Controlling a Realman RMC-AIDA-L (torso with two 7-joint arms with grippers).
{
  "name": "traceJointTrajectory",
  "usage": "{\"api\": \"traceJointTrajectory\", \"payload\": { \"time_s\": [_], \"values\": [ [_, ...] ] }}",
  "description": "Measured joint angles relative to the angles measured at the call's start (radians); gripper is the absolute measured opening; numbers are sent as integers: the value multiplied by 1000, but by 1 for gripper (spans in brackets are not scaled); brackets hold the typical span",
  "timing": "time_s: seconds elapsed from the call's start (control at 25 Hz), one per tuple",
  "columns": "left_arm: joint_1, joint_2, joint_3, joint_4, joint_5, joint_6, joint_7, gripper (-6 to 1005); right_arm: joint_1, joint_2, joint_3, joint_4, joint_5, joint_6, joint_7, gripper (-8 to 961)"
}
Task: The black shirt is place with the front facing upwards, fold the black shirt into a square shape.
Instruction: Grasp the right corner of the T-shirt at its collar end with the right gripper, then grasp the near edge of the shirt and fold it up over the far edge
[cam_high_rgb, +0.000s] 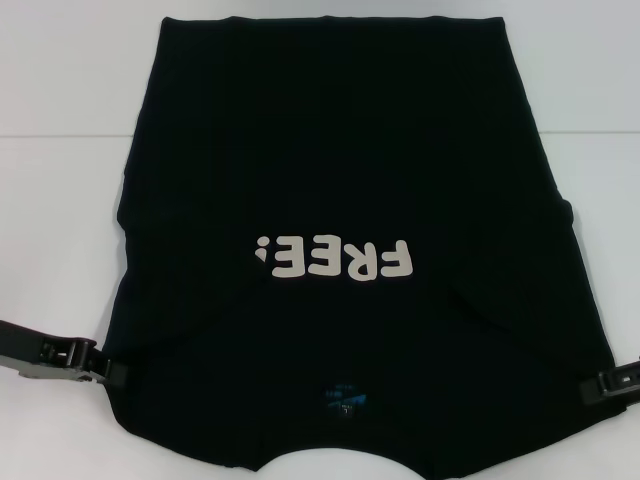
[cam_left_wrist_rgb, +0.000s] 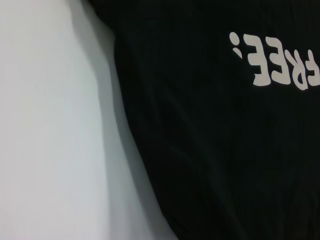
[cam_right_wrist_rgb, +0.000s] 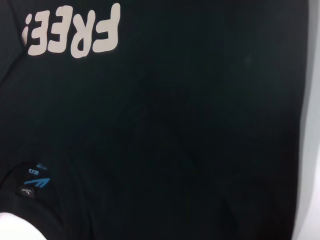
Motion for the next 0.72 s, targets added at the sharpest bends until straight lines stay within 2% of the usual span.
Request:
{"api": "traceJointTrajectory", "payload": {
  "time_s": [0.36, 0.72],
  "values": [
    [0, 0, 0, 0, -3, -1, 0, 21, 33, 6, 2, 50, 4, 9, -17, 840],
    [0, -1, 0, 0, -12, -3, 3, 21, 75, 30, 8, 53, 6, 9, -20, 830]
  ]
}}
